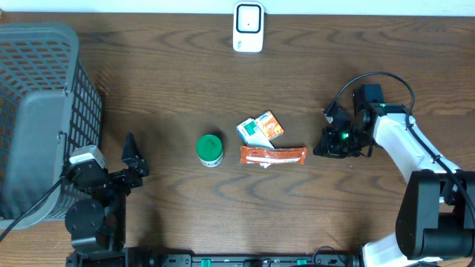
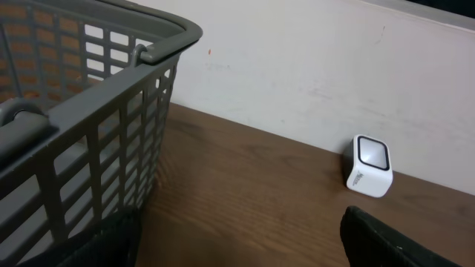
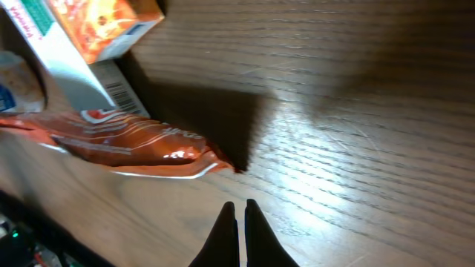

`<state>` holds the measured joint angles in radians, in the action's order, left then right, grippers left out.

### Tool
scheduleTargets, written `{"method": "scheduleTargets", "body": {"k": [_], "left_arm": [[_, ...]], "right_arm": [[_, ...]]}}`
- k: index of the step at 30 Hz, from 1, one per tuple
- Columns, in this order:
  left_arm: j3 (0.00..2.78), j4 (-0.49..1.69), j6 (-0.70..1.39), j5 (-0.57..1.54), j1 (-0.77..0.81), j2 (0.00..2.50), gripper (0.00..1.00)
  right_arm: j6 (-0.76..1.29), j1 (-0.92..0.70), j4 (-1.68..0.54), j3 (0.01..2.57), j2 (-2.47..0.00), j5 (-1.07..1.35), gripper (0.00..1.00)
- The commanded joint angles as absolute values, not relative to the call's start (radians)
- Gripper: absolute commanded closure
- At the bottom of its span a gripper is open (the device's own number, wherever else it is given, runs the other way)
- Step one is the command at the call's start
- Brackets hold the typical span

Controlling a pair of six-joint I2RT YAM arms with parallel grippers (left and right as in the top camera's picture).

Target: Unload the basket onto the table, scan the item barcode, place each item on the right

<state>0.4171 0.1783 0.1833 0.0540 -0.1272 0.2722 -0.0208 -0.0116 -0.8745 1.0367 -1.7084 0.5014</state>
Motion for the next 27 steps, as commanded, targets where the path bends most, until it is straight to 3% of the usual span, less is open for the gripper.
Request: {"method": "scheduleTargets", "body": {"k": [1, 3, 6, 9, 10, 22, 27], "left_arm": [[0.422, 0.178, 0.178, 0.063, -0.128, 0.271, 0.14], [0.422, 0.18, 0.178, 0.063, -0.128, 0.271, 0.14], [0.422, 0.182, 0.178, 0.063, -0.128, 0.271, 0.14], [0.422, 0.192, 0.178, 0.063, -0.128, 0.271, 0.14], [0.422, 0.199, 0.178, 0.063, -0.128, 0.271, 0.14], [0.422, 0.37, 0.178, 0.064, -0.128, 0.271, 0.14], [0.422, 0.371, 0.178, 0.064, -0.128, 0.271, 0.14]], "right_arm": [[-0.081, -0.008, -0.876, 1.039, -1.701, 0.559, 0.94], [-0.17, -0.008, -0.875, 1.058, -1.692, 0.593, 0.67], [-0.235, -0.008, -0.86, 1.09, -1.692, 0.6, 0.43], [-0.264, -0.009, -0.828, 1.124, -1.692, 0.601, 0.05], [-0.287, -0.01, -0.826, 1.137, -1.692, 0.601, 0.02], [-0.564, -0.108, -0.835, 1.41, -1.695, 0.593, 0.01], [-0.729, -0.222, -0.985, 1.43, -1.708, 0.532, 0.02]]}}
